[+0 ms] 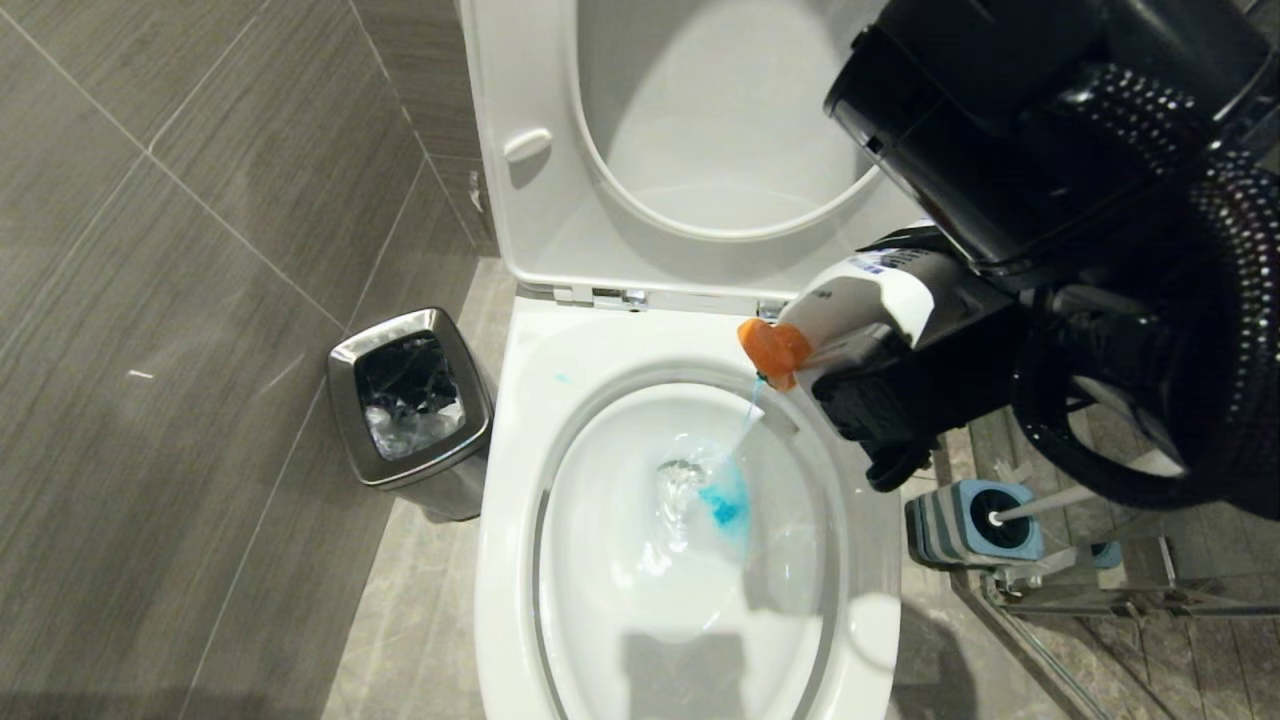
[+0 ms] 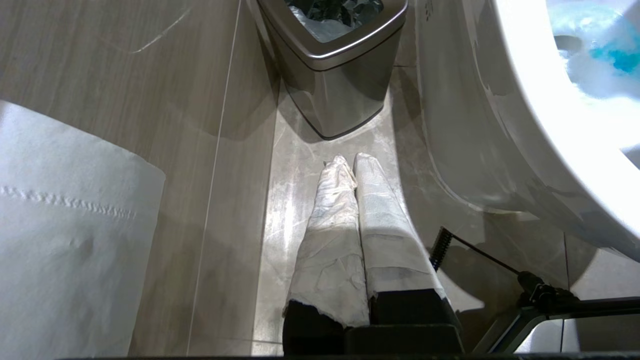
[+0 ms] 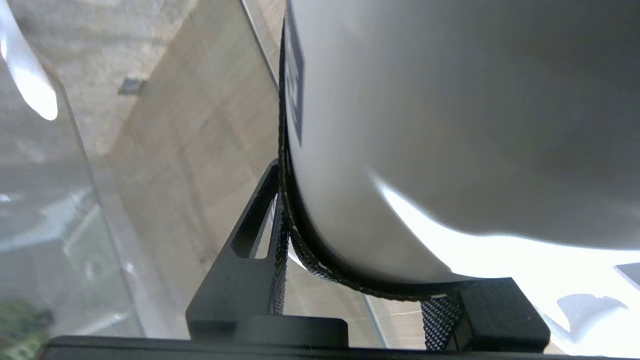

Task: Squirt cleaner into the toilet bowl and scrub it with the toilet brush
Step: Pour in the cleaning agent

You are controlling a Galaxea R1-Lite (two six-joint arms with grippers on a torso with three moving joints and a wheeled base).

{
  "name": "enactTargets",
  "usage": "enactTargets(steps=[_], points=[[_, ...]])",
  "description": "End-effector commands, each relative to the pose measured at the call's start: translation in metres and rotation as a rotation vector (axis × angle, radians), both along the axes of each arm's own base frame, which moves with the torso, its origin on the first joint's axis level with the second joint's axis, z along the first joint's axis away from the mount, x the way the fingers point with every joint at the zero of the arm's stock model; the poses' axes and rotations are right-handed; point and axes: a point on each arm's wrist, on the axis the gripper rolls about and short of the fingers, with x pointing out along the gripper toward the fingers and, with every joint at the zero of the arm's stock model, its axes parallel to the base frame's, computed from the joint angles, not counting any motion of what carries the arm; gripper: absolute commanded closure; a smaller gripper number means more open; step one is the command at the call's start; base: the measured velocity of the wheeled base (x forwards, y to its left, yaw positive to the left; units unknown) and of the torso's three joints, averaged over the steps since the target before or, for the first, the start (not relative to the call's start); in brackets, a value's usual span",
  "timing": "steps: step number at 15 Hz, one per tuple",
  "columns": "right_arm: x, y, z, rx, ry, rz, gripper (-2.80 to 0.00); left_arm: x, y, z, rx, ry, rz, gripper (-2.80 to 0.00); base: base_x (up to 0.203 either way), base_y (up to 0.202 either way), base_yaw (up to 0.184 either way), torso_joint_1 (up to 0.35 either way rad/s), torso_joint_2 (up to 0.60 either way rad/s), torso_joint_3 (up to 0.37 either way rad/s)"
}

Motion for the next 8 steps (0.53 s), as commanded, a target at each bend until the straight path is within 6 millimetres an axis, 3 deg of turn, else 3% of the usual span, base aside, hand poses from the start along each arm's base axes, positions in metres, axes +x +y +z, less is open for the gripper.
enactTargets(steps=[1,5,8], points=[[0.002,0.006,-0.001,0.011,-0.014,0.0,0.0,0.0,0.0,0.0,0.0,-0.001,0.0,0.0,0.0,0.0,0.0,0.0,0.0,0.0],[0.0,0.003,0.006,0.137,-0.052,0.009,0.0,0.0,0.0,0.0,0.0,0.001,-0.001,0.0,0.0,0.0,0.0,0.0,0.0,0.0],[-0.009,-0.013,0.013,0.26,-0.057,0.027,0.0,0.0,0.0,0.0,0.0,-0.001,0.0,0.0,0.0,0.0,0.0,0.0,0.0,0.0]])
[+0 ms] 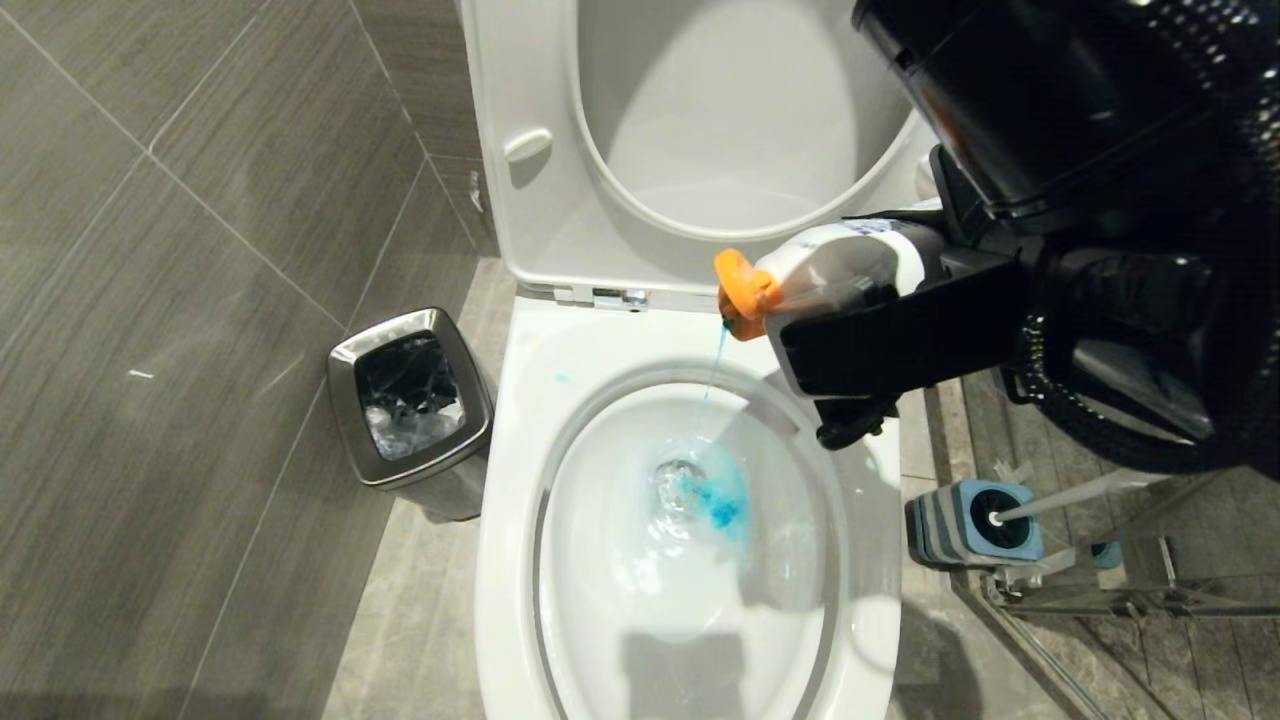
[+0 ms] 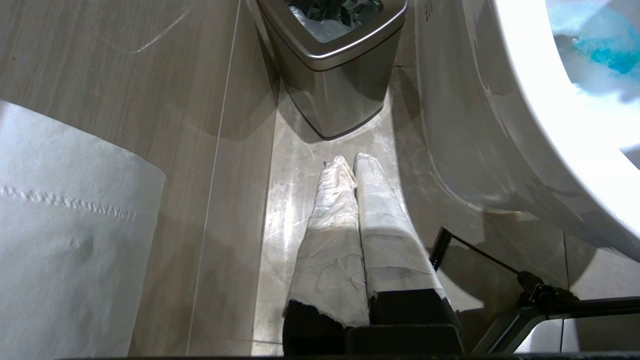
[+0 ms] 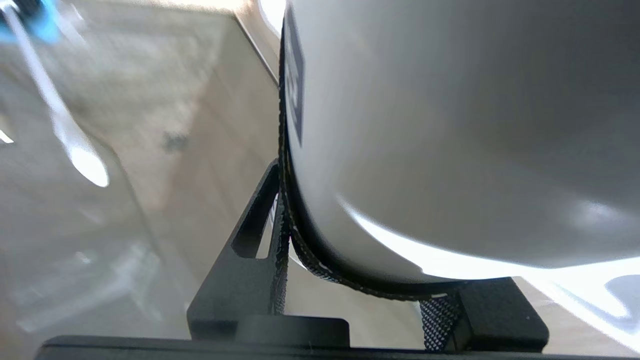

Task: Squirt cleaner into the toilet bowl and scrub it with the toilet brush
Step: Pour in the cleaning agent, then place the cleaning agent on the floor

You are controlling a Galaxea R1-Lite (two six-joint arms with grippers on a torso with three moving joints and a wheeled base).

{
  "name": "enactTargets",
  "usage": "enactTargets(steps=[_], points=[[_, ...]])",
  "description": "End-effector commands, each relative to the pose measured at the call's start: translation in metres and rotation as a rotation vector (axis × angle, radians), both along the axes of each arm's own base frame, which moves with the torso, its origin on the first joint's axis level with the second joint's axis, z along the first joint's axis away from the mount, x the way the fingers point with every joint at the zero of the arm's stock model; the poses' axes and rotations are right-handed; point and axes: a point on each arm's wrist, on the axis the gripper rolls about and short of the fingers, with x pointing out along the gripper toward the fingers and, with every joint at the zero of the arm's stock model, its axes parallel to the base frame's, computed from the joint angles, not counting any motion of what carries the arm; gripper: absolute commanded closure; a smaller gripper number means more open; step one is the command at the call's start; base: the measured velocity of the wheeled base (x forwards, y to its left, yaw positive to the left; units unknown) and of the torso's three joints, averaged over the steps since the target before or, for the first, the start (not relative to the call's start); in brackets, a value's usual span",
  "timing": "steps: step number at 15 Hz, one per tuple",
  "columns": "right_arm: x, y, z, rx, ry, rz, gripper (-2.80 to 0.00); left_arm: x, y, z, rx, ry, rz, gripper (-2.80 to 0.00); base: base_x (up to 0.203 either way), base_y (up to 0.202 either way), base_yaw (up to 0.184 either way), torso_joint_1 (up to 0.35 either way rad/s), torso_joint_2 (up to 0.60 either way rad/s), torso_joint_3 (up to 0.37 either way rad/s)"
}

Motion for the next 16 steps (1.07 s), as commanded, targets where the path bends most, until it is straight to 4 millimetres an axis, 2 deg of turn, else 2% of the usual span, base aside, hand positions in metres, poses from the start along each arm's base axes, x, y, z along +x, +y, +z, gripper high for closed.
enactTargets(steps=[1,8,12,16], points=[[-0.011,-0.019,0.006,0.064,-0.01,0.0,0.0,0.0,0.0,0.0,0.0,0.0,0.0,0.0,0.0,0.0,0.0,0.0,0.0,0.0],[-0.037,-0.062,-0.002,0.451,0.049,0.039,0.0,0.0,0.0,0.0,0.0,0.0,0.001,0.0,0.0,0.0,0.0,0.0,0.0,0.0],[-0.039,-0.061,-0.002,0.639,0.038,0.014,0.0,0.0,0.0,0.0,0.0,0.0,0.0,0.0,0.0,0.0,0.0,0.0,0.0,0.0],[-0.051,-0.056,0.0,0.801,0.064,0.045,0.0,0.0,0.0,0.0,0.0,0.001,0.0,0.0,0.0,0.0,0.0,0.0,0.0,0.0]])
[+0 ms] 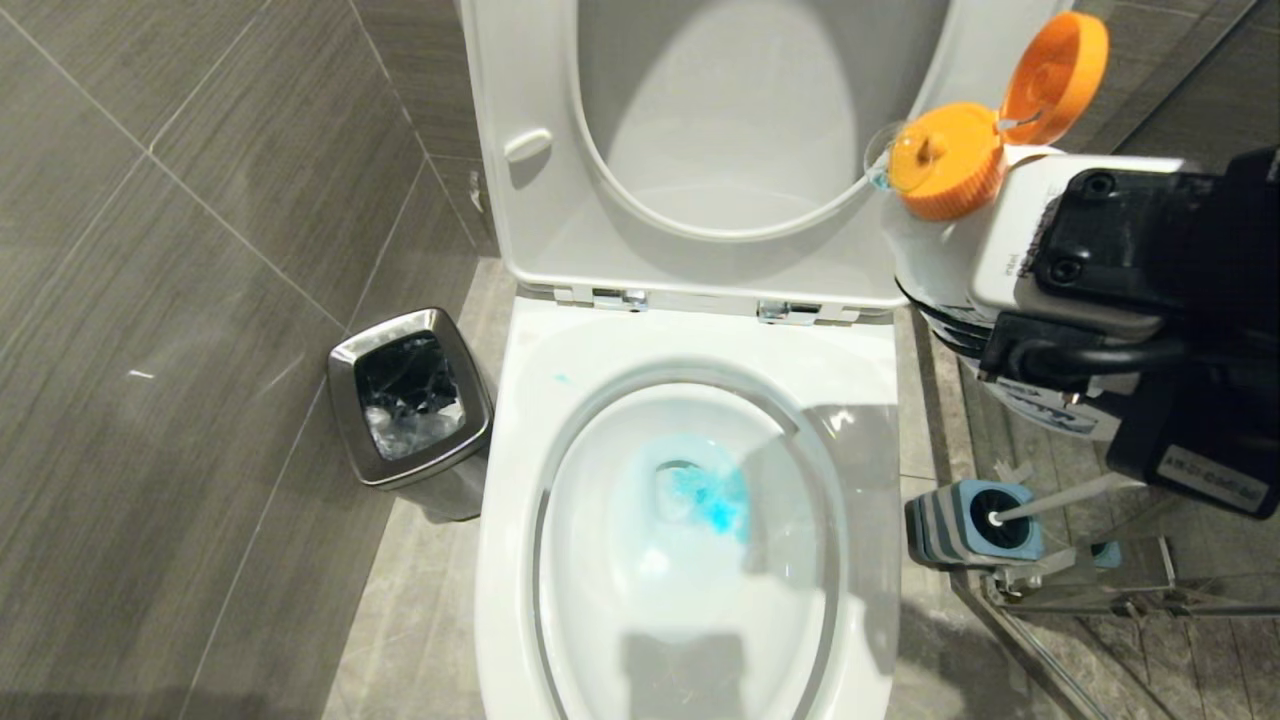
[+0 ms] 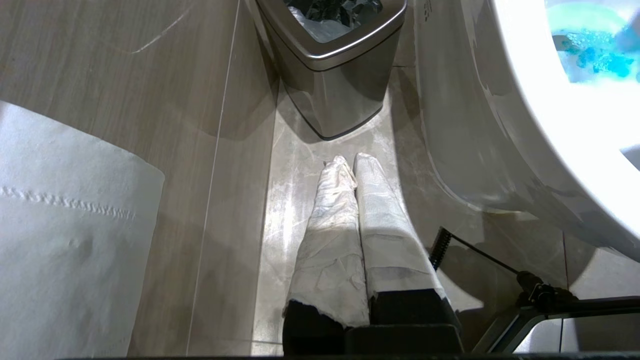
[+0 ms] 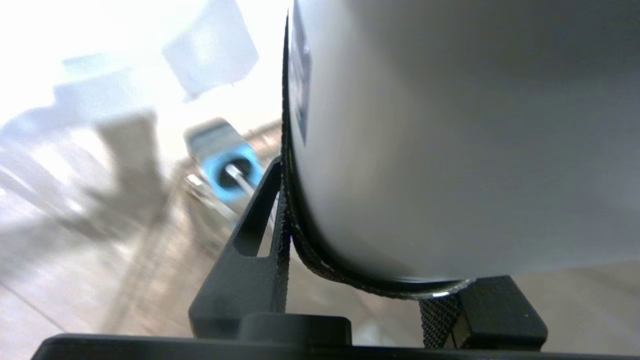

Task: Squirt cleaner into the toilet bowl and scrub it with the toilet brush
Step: Place the cleaning agent on the floor

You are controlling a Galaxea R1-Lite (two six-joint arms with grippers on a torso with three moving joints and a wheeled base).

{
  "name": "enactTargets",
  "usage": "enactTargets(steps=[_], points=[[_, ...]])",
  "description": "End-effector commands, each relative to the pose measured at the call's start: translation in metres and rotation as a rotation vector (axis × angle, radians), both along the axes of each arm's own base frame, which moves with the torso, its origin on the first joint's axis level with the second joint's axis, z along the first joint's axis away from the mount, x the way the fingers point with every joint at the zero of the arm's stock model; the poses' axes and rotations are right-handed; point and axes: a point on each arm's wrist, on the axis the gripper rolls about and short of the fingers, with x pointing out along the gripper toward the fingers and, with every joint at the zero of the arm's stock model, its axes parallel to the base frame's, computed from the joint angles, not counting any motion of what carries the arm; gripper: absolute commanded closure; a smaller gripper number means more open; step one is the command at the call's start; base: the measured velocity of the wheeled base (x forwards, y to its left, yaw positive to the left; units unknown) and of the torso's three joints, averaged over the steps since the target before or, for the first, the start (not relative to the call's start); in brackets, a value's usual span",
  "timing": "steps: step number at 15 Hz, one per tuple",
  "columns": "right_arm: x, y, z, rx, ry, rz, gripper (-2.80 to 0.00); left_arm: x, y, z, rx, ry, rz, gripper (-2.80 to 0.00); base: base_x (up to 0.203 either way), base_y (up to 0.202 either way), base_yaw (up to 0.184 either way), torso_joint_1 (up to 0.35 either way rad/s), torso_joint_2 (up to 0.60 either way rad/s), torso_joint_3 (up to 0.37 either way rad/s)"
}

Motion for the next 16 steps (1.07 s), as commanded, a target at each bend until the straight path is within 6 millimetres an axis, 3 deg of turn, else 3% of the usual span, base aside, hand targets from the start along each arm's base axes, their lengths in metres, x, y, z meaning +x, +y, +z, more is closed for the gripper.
enactTargets(steps=[1,7,11,16], points=[[-0.006,0.001,0.001,0.109,0.042,0.041,0.0,0.0,0.0,0.0,0.0,0.0,0.001,0.0,0.0,0.0,0.0,0.0,0.0,0.0],[-0.01,0.0,0.001,0.391,0.068,-0.028,0.0,0.0,0.0,0.0,0.0,0.0,0.001,0.0,0.0,0.0,0.0,0.0,0.0,0.0],[-0.019,-0.021,0.01,0.549,0.01,-0.045,0.0,0.0,0.0,0.0,0.0,0.001,0.001,0.0,0.0,0.0,0.0,0.0,0.0,0.0],[-0.036,-0.063,-0.002,0.66,-0.16,-0.15,0.0,0.0,0.0,0.0,0.0,0.0,0.0,0.0,0.0,0.0,0.0,0.0,0.0,0.0]])
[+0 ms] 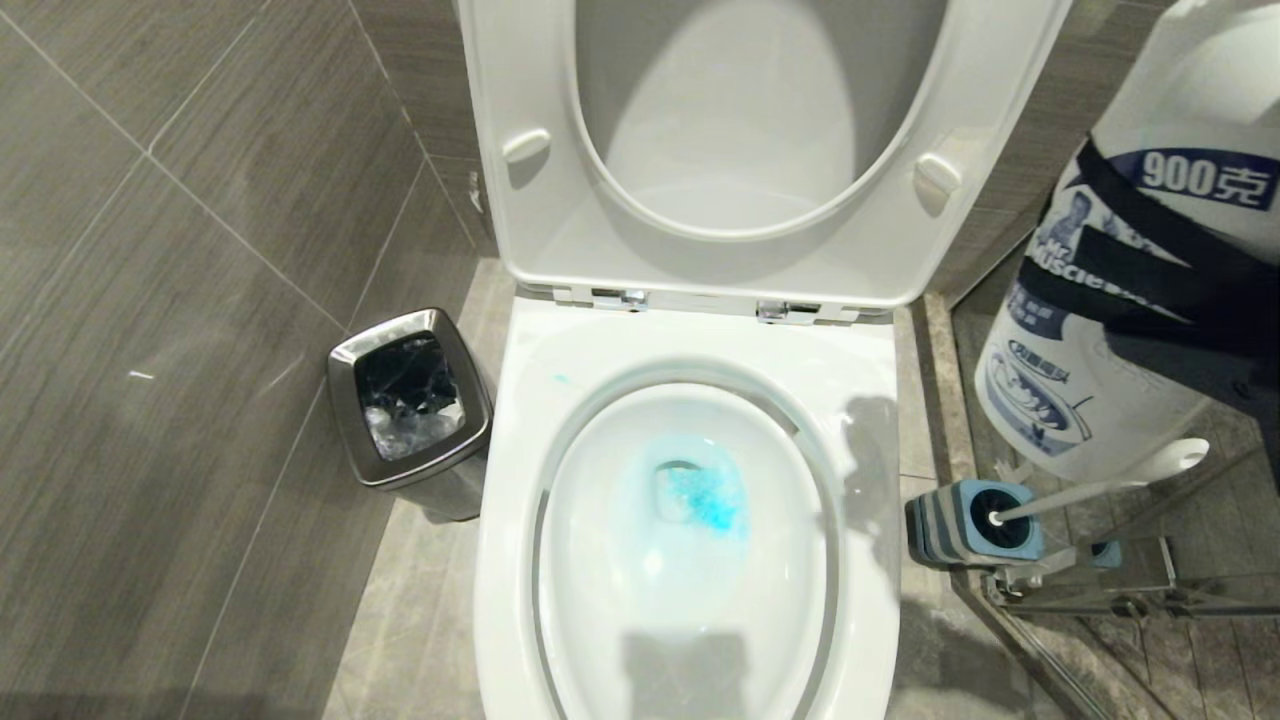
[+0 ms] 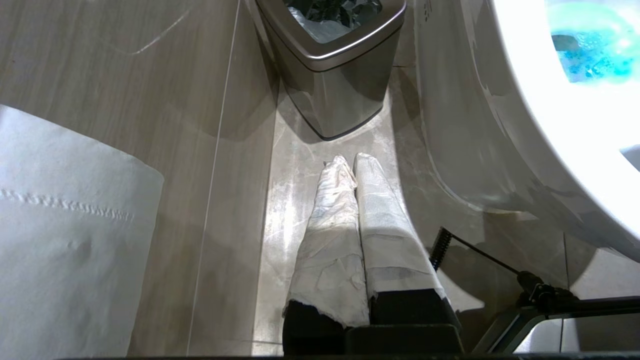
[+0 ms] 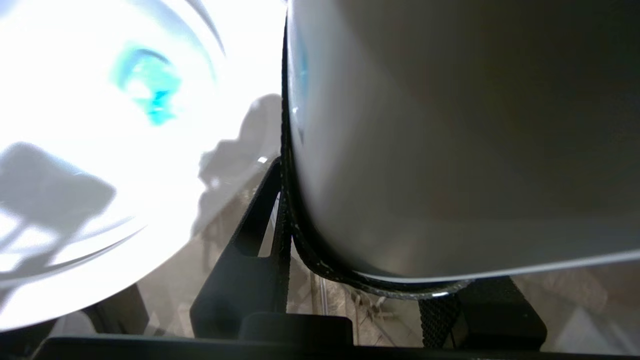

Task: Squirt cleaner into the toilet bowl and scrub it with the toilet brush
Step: Place the cleaning agent on the floor

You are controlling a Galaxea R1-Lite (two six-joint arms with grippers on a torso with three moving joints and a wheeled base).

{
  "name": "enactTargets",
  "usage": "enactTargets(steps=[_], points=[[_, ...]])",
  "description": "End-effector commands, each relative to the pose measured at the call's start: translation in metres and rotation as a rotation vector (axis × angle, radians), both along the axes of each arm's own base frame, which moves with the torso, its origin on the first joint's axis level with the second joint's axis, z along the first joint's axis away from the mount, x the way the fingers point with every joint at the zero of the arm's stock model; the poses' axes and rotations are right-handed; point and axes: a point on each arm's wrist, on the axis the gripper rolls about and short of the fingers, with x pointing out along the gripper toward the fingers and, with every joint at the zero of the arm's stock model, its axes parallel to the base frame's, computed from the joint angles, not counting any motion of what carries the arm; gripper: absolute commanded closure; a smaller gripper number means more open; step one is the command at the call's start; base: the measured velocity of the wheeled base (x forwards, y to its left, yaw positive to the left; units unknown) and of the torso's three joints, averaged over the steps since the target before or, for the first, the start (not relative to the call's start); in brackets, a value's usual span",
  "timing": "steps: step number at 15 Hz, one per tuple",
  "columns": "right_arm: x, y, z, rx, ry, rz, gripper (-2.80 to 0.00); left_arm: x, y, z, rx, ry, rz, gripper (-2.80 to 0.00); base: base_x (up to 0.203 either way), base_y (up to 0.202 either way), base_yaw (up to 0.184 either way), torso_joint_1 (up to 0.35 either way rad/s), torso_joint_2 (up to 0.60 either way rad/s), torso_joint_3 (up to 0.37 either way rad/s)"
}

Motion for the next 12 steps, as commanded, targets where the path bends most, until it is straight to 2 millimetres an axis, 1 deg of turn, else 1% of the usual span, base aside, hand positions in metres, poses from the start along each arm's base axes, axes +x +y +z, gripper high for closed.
enactTargets(steps=[1,4,6,7,8,10,12], points=[[-0.014,-0.033,-0.009,0.056,-0.069,-0.078,0.0,0.0,0.0,0.0,0.001,0.0,0.0,0.0,0.0,0.0,0.0,0.0,0.0,0.0],[-0.024,-0.058,-0.028,0.09,-0.112,-0.148,0.0,0.0,0.0,0.0,0.001,0.0,0.001,0.0,0.0,0.0,0.0,0.0,0.0,0.0],[-0.025,-0.066,-0.05,0.094,-0.095,-0.172,0.0,0.0,0.0,0.0,0.001,0.0,0.002,0.0,0.0,0.0,0.0,0.0,0.0,0.0],[-0.027,-0.07,-0.06,0.105,-0.091,-0.169,0.0,0.0,0.0,0.0,0.001,0.0,0.002,0.0,0.0,0.0,0.0,0.0,0.0,0.0],[-0.029,-0.075,-0.064,0.115,-0.094,-0.169,0.0,0.0,0.0,0.0,0.001,0.0,0.002,0.0,0.0,0.0,0.0,0.0,0.0,0.0],[-0.025,-0.075,-0.064,0.108,-0.095,-0.207,0.0,0.0,0.0,0.0,0.001,0.0,0.002,0.0,0.0,0.0,0.0,0.0,0.0,0.0],[-0.014,-0.064,-0.059,0.088,-0.081,-0.234,0.0,0.0,0.0,0.0,0.001,0.0,0.001,0.0,0.0,0.0,0.0,0.0,0.0,0.0]])
